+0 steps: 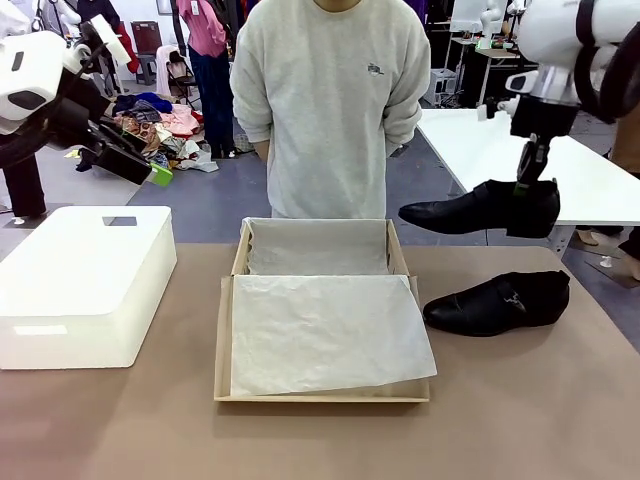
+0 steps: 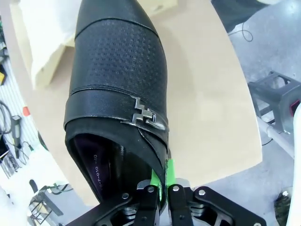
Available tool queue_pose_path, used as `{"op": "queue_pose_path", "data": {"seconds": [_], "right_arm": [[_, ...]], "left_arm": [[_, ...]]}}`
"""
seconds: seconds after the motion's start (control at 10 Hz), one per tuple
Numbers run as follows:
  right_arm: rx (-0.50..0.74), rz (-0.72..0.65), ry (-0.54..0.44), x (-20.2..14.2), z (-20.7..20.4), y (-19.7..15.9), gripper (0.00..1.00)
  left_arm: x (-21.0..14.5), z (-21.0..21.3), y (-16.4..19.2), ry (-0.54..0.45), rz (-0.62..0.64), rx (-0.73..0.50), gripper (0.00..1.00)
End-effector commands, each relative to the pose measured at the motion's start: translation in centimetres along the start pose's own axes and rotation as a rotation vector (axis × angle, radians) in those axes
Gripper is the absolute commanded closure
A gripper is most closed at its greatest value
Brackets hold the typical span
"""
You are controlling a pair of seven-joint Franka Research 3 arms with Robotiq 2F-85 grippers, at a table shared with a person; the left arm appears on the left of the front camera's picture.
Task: Pack the shoes into the box.
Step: Place one shoe of the Shoes into the Shoes Box.
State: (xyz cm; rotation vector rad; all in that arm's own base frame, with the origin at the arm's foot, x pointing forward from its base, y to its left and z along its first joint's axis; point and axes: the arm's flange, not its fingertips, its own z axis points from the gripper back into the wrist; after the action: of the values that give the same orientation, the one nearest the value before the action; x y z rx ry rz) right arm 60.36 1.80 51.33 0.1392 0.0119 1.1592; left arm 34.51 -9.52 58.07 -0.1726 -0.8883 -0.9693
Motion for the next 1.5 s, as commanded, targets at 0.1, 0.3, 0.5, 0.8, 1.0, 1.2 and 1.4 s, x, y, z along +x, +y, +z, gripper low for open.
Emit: {"op": "queue_pose_path", "data": {"seconds": [0.1, 0.3, 0.5, 0.8, 1.0, 1.2, 1.4], "right_arm": [[-0.035, 0.024, 0.025, 4.2, 2.1, 2.5, 1.0], [-0.046, 0.06, 0.045, 7.6, 2.5, 3.9, 1.0], [-0.045, 0.08, 0.059, 10.0, 2.5, 4.5, 1.0], [-0.024, 0.109, 0.031, 11.0, 2.6, 4.8, 1.0], [-0.032, 0.121, 0.032, 10.7, 1.4, 5.3, 1.0], [-0.032, 0.121, 0.032, 10.7, 1.4, 5.3, 1.0], [-0.021, 0.084, -0.006, 11.4, 0.7, 5.3, 1.0]], "left_arm": [[0.0, -0.2, 0.1, -0.015, -0.005, 0.001, 0.0], [0.0, -0.2, 0.1, -0.015, -0.005, 0.001, 0.0], [0.0, -0.2, 0.1, -0.015, -0.005, 0.001, 0.0], [0.0, -0.2, 0.1, -0.015, -0.005, 0.001, 0.0], [0.0, -0.2, 0.1, -0.015, -0.005, 0.001, 0.0], [0.0, -0.2, 0.1, -0.015, -0.005, 0.001, 0.0], [0.0, -0.2, 0.1, -0.015, -0.005, 0.001, 0.0]]}}
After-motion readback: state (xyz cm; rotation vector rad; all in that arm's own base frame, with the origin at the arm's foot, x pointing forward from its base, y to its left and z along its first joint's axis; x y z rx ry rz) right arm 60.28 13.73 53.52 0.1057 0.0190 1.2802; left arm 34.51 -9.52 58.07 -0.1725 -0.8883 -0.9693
